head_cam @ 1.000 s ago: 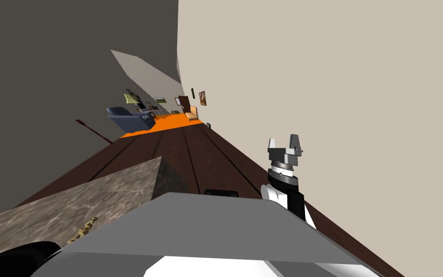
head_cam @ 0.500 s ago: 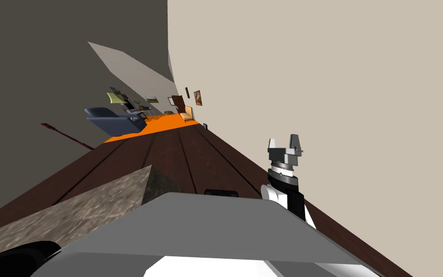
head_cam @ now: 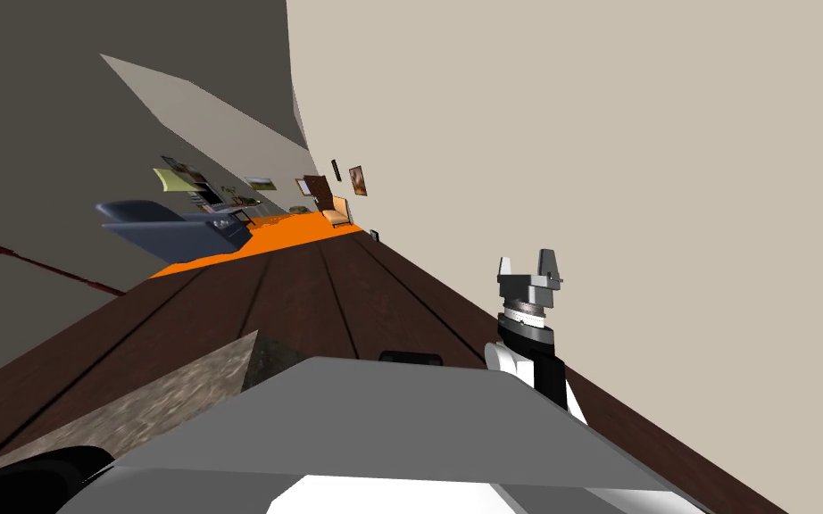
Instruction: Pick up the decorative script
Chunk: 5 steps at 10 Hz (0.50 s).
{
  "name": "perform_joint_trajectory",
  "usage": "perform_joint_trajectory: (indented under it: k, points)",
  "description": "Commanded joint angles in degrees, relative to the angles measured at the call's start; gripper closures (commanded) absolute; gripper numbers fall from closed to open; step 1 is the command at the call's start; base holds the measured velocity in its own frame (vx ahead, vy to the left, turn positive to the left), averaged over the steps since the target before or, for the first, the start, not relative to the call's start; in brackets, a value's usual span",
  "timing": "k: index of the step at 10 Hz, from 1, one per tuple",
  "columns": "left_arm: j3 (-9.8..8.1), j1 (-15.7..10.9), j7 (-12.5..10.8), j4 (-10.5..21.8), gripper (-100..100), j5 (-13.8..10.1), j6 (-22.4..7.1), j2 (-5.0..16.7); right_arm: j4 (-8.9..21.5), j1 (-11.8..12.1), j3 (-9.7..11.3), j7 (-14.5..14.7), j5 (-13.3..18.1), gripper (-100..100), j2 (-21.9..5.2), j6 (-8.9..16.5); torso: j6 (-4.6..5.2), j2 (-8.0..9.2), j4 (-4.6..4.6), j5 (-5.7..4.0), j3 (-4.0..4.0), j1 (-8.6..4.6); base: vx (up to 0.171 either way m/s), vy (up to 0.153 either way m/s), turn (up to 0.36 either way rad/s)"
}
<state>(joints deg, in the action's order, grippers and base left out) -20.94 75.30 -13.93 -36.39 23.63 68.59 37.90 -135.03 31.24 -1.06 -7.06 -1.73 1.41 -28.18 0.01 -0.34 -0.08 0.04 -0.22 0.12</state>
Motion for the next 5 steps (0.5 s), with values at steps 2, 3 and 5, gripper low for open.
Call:
perform_joint_trajectory:
  k: [2,3,5]
  points:
    - [0.28,1.7,-2.9,-2.9,-100,0.4,-2.9,-0.7,0.0,0.0,0.0,0.0,0.0,0,0.0,0.0,-0.01,0.19,0.05,-0.04,0.12,-0.16,-0.042,0.004,-0.156]
    - [0.28,1.7,-3.3,-4.5,-100,0.4,-4.2,-0.7,0.0,0.0,0.0,0.0,0.0,0,0.0,0.0,0.06,0.54,0.12,-0.06,0.31,-0.24,-0.122,-0.059,-0.193]
    - [0.56,3.4,-6.1,-8.4,-100,0.8,-7.4,-1.4,0.0,0.0,0.0,0.0,0.0,0,0.0,0.0,-0.05,0.71,0.18,-0.07,0.43,-0.28,-0.120,-0.008,-0.116]
